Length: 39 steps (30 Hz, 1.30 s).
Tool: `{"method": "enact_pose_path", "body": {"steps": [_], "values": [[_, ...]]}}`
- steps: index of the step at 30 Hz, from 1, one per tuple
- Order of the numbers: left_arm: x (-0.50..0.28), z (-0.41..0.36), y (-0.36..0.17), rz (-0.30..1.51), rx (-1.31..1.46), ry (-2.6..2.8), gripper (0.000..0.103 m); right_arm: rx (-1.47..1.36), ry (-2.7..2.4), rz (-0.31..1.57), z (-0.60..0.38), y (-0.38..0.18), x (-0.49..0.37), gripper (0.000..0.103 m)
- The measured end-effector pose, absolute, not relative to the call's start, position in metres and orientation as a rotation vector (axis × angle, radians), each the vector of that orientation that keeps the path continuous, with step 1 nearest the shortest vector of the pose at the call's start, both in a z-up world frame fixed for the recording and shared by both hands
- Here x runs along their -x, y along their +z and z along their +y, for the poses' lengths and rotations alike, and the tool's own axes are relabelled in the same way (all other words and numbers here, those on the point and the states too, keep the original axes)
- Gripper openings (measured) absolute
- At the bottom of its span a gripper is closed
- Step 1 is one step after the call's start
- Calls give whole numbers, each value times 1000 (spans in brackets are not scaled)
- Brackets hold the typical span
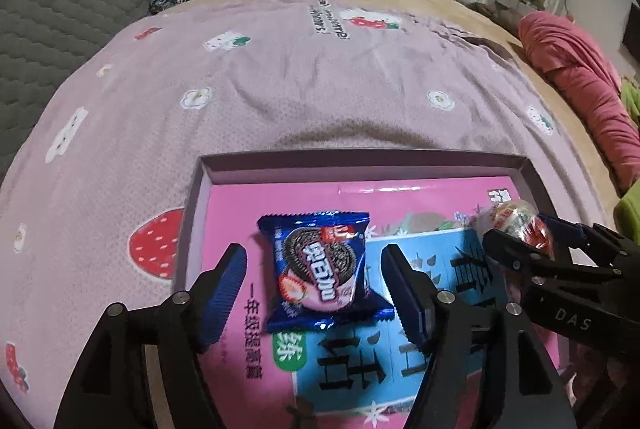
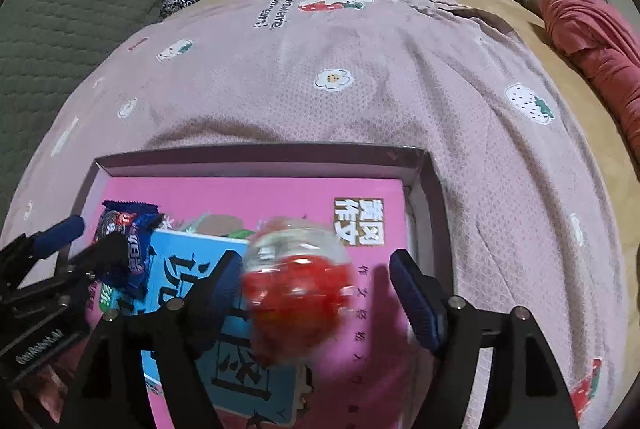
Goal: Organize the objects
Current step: 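Open the left tool onto the book while the right tool releases the red egg beside it, then withdraw both open tools back toward the remaining snacks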
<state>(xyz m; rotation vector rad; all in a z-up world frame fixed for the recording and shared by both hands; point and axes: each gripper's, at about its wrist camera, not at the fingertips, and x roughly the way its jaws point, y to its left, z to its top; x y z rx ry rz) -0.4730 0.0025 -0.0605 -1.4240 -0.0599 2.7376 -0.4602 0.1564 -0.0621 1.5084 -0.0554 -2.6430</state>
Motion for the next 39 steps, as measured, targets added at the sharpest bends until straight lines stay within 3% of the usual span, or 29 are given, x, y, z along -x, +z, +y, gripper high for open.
{"method": "enact_pose_path", "body": {"steps": [15,26,33,39], "values": [[412,-19,-27,-177,1439,2694,89,-1420,-2652,-12,151,0,413,90],[323,-38,49,-224,1274,2777,90,-1271,-2694,110,135,65,328,102],[270,-40,91,-155,1180,2848,90,-1187,-2696,9,140,99,277,102],[227,-40,114,-102,1113,2883,90,-1134,-2705,46,135,117,238,102]]}}
